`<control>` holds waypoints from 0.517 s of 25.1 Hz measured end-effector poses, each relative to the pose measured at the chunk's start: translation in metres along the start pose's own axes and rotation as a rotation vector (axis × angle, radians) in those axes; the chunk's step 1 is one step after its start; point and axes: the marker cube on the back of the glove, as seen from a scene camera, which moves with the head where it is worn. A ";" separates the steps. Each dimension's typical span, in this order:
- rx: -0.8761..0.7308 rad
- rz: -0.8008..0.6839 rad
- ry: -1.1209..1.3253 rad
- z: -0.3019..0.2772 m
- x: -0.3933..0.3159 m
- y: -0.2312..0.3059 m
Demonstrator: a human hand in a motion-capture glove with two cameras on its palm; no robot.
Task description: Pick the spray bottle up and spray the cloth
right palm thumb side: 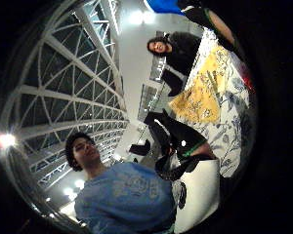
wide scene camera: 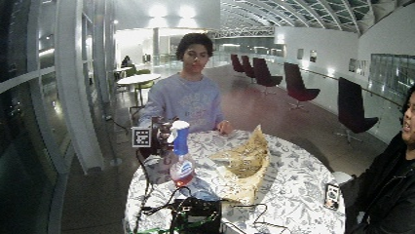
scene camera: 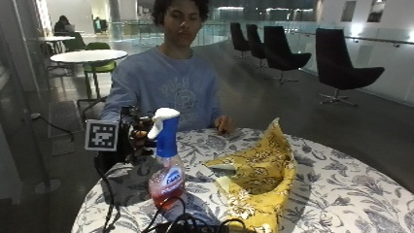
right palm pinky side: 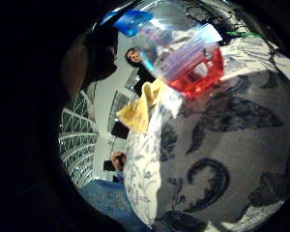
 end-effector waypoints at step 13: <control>0.269 0.181 0.171 0.012 0.037 -0.090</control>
